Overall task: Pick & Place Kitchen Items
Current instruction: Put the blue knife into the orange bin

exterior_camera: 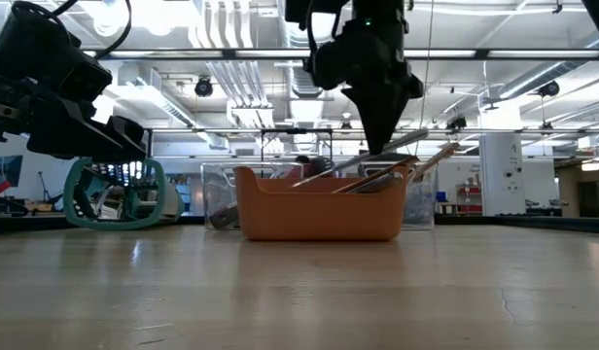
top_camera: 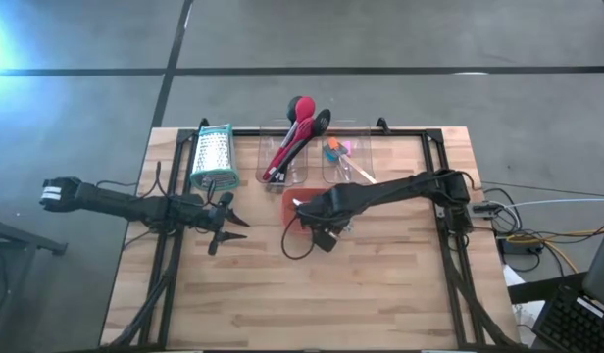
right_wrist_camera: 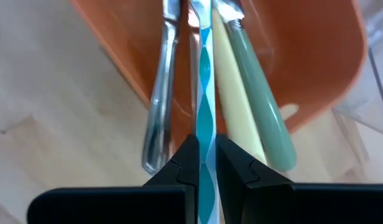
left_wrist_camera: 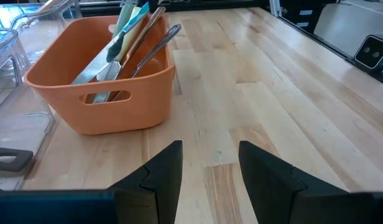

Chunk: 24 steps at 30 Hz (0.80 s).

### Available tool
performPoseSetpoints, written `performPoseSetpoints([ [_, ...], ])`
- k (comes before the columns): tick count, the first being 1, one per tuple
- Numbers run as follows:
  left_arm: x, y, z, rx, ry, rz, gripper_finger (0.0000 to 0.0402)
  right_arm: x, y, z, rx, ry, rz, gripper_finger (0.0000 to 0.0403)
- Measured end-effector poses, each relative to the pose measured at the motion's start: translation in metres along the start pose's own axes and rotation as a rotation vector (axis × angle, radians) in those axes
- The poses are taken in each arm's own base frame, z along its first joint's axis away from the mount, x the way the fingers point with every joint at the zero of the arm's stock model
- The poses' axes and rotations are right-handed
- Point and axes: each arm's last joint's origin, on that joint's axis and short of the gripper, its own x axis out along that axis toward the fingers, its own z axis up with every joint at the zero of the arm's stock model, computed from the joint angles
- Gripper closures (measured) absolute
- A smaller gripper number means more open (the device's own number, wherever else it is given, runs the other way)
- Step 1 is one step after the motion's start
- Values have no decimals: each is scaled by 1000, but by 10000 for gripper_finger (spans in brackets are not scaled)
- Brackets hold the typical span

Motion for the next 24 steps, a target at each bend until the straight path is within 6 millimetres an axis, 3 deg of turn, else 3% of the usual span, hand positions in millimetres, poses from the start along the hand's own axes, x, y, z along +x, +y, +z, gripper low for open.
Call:
performPoseSetpoints([
  [16,0,0,0,0,0,0,238,14,-11,9,41,8,25,383],
  [24,0,0,0,0,0,0,238,11,-9,12,46,-19,46,295],
])
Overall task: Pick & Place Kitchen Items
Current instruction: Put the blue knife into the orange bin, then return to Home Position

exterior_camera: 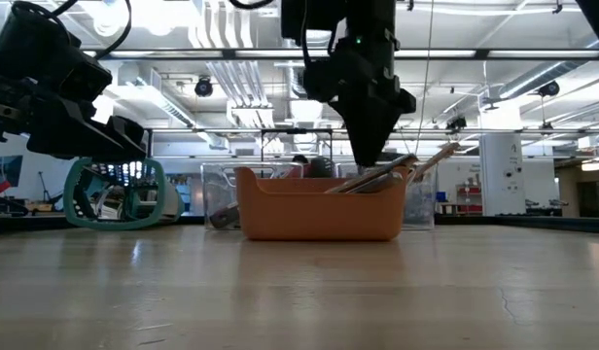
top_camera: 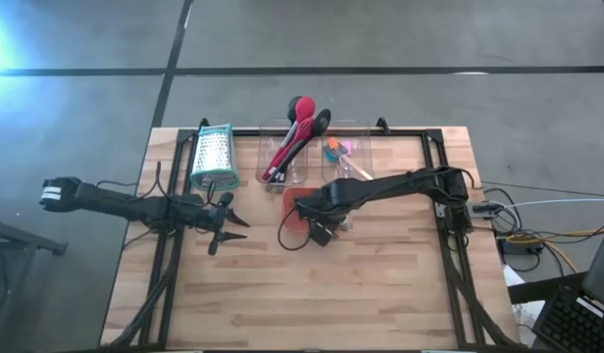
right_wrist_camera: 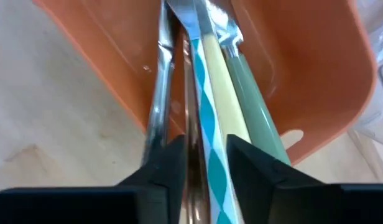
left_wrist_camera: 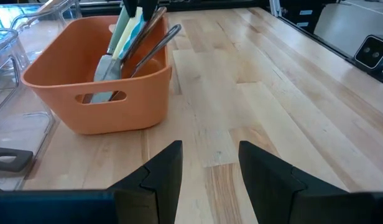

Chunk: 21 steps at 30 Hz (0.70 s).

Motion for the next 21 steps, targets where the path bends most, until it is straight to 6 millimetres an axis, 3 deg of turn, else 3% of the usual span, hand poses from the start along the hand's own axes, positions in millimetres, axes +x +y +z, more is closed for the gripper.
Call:
performPoseSetpoints([
  [7,0,0,0,0,0,0,238,-26,3,5,-1,-56,45,241],
  [12,0,0,0,0,0,0,238,-61,8,-4,-45,-134,74,231],
  [17,0,0,0,0,0,0,238,-95,20,-31,-77,-327,1,241],
  [21,-5,-1,3,5,-34,-2,238,-108,31,-64,-91,-466,-58,254],
])
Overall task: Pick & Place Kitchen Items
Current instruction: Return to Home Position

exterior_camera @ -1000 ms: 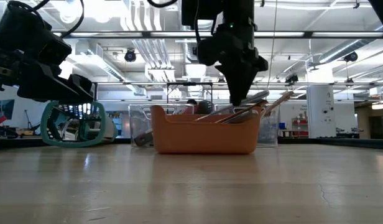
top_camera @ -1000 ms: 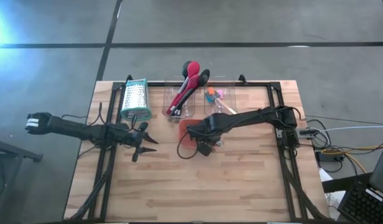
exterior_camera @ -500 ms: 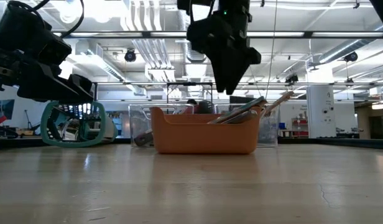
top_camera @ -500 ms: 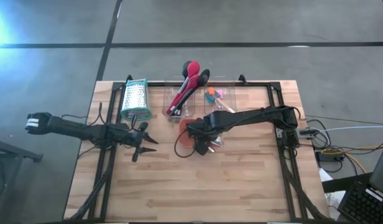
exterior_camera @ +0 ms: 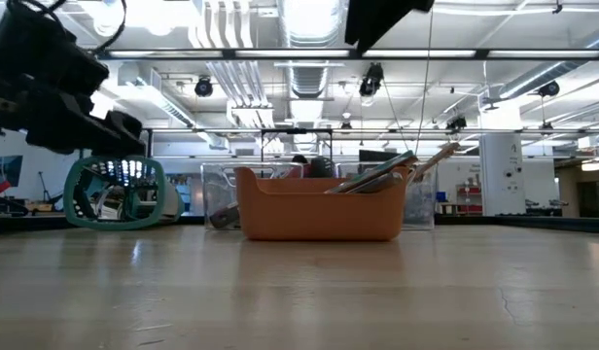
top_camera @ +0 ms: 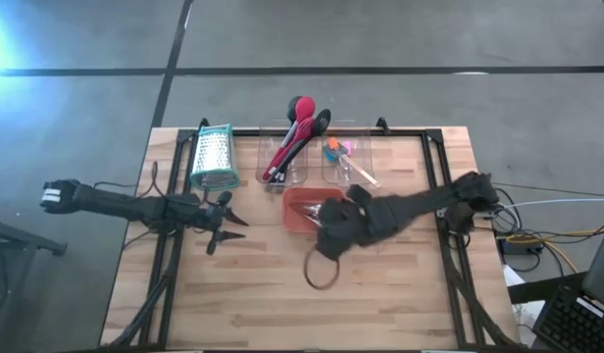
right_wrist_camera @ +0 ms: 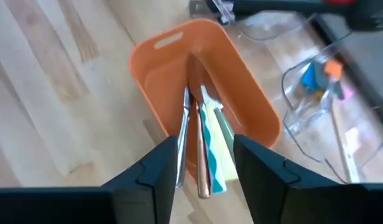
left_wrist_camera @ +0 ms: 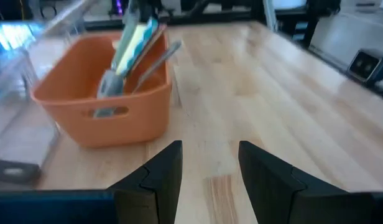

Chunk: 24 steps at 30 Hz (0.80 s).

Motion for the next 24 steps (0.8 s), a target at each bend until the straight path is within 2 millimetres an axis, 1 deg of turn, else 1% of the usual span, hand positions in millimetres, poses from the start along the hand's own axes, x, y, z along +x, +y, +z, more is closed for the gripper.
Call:
performPoseSetpoints([
  [2,-4,0,2,3,-22,1,238,-7,6,-12,-36,-37,-15,261],
  [7,-14,-1,10,16,-123,6,238,-16,19,-38,-99,-73,-32,279],
  [11,-21,-2,16,28,-206,11,238,-15,26,-53,-111,-70,-29,295],
  [16,-29,-3,23,41,-305,16,238,-14,33,-75,-120,-113,-66,320],
  [20,-34,-3,26,49,-363,19,238,-10,30,-91,-114,-133,-83,342],
  [24,-36,-3,27,51,-380,20,238,-6,16,-103,-86,-153,-55,363],
])
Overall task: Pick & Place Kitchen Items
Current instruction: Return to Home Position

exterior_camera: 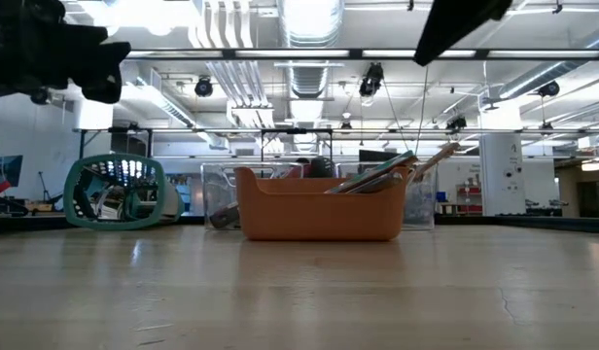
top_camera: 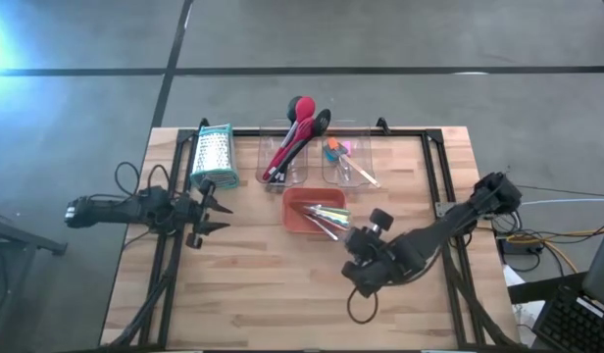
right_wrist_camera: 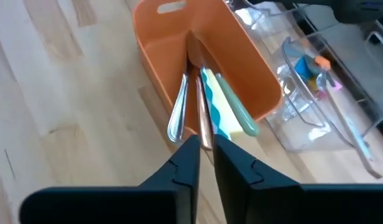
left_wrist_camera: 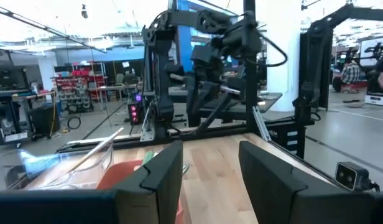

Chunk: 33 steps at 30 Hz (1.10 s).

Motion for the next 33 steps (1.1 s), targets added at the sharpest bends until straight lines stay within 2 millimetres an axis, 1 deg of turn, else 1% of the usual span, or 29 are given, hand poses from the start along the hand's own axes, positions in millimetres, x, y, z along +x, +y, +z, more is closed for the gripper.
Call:
performPoseSetpoints([
  [5,0,0,0,0,1,-1,238,2,-25,-16,49,-114,99,390],
  [9,0,0,-1,-1,6,-1,238,-2,-49,-25,68,-233,205,394],
  [13,0,0,-1,-1,9,-1,238,-3,-73,-32,17,-391,276,394],
  [17,0,0,-1,-2,9,-1,238,4,-98,-40,-23,-521,307,394],
  [20,0,0,-1,-1,9,-1,238,13,-114,-46,-41,-583,385,394],
  [24,0,0,-1,-1,9,-1,238,26,-130,-57,-68,-591,462,394],
  [27,0,0,-1,-1,9,-1,238,38,-141,-69,-44,-567,430,394],
  [33,0,0,-1,-1,10,0,238,63,-153,-97,-29,-501,368,394],
])
